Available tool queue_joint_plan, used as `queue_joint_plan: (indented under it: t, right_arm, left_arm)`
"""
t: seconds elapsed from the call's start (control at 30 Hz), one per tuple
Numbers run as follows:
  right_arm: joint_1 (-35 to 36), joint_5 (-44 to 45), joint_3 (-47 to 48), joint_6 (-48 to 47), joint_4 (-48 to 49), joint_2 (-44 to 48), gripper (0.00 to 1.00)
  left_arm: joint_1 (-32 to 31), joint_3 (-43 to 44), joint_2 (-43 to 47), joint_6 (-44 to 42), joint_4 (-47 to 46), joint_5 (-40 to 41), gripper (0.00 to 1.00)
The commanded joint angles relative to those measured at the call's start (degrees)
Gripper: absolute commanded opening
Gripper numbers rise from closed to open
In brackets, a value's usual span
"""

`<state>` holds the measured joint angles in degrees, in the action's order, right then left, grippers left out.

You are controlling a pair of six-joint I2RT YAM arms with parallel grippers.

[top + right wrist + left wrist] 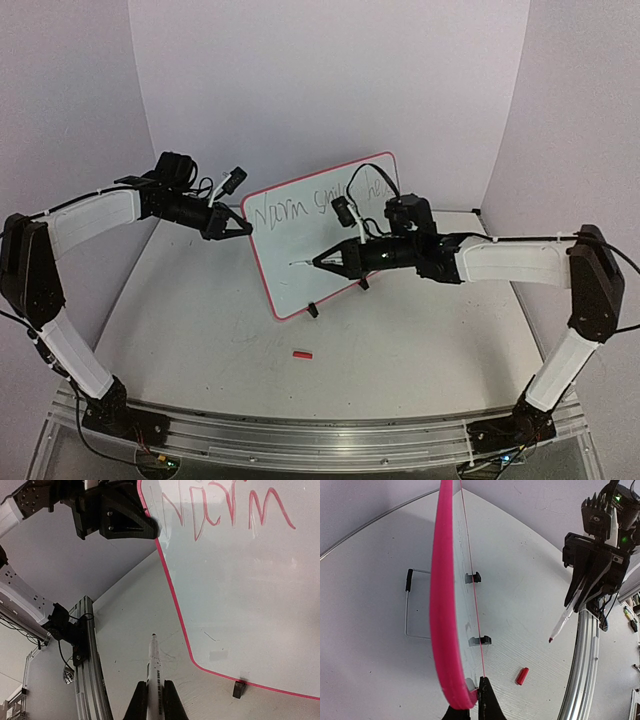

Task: Write a sentence on the whiteboard

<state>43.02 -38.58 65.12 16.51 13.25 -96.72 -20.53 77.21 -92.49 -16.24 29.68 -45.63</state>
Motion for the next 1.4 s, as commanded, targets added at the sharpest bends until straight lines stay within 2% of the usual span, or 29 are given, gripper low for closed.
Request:
queue_joint_plan:
  t: [0.0, 0.33, 0.53, 0.93, 1.37]
  right_arm:
    - [0.9, -2.2, 5.6, -0.2, 4.7, -4.5, 0.00]
    - [1.0, -2.4, 13.5, 1.2, 5.7, -14.4, 0.00]
    - [1.0, 0.5, 15.7, 2.2, 5.8, -16.8, 0.00]
    - [0.7, 6.1, 14.3, 2.8, 5.7, -18.7, 0.00]
    - [0.6, 4.7, 9.0, 3.0, 5.9, -20.4, 0.00]
  left_arm:
    - [-1.1, -0.8, 0.5, -4.9, 2.1, 5.1, 0.00]
    - [-1.1, -0.8, 0.5, -5.1, 2.1, 5.4, 0.00]
    - [-1.1, -0.8, 0.6, -5.0, 2.2, 5.4, 0.00]
    - [-1.1, -0.8, 0.9, -5.1, 2.2, 5.3, 0.00]
    - [-1.1, -0.8, 0.9, -5.2, 2.2, 5.4, 0.00]
